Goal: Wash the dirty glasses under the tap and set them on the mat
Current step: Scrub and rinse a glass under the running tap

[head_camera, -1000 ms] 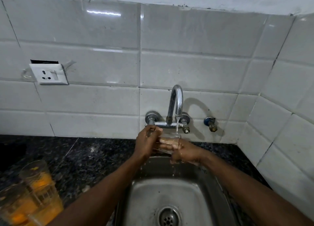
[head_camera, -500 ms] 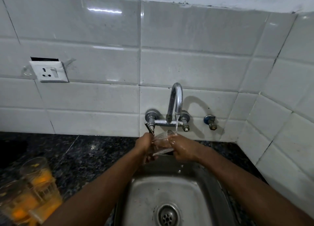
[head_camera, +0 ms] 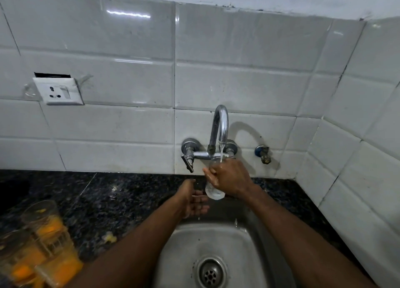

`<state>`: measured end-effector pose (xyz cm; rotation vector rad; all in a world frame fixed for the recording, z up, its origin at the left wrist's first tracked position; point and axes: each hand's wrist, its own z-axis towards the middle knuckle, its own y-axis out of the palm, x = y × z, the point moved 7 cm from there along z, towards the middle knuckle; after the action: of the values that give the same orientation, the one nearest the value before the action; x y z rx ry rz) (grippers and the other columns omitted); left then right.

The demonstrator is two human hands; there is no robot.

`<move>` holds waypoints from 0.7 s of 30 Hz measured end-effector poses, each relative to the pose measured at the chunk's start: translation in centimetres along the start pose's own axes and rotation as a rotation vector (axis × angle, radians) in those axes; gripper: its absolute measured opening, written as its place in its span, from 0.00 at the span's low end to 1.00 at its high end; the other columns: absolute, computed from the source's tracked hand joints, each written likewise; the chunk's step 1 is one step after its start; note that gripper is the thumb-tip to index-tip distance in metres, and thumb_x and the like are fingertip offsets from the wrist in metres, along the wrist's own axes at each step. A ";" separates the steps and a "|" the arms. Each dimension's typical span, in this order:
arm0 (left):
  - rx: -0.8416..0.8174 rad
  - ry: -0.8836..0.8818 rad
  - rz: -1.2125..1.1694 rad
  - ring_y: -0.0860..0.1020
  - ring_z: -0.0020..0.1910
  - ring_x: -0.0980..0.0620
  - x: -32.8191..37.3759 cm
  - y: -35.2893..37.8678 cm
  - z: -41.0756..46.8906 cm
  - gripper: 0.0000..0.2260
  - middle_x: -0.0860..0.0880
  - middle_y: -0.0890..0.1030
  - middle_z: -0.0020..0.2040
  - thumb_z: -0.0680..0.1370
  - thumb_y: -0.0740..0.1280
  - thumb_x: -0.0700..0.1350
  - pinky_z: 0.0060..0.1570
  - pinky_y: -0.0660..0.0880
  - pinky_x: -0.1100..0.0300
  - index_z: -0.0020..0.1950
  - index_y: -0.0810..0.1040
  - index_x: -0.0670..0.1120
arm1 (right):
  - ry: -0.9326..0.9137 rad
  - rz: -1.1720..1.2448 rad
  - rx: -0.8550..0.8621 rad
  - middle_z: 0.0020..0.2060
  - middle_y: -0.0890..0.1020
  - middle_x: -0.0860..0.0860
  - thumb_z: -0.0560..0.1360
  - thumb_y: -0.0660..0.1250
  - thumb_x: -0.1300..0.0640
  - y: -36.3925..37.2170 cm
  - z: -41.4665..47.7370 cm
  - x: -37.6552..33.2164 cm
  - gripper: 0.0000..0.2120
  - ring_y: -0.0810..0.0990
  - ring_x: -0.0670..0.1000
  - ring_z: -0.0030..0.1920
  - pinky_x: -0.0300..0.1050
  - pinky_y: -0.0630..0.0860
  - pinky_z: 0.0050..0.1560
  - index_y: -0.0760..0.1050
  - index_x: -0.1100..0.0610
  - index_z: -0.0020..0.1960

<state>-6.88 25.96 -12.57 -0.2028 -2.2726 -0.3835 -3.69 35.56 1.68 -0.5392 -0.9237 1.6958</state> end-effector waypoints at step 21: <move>0.534 0.858 0.887 0.80 0.41 0.44 11.0 -0.7 -6.3 0.09 0.42 0.83 0.43 0.75 0.62 0.41 0.38 0.74 0.57 0.50 0.80 0.41 | -0.009 0.080 -0.033 0.26 0.79 0.53 0.77 0.62 0.48 0.4 0.0 0.2 0.20 0.76 0.53 0.27 0.40 0.66 0.32 0.76 0.56 0.31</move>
<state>-9.96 23.43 -0.54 -0.5945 -1.1956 0.5176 -4.00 35.66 1.42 -0.5981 -0.9489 1.7579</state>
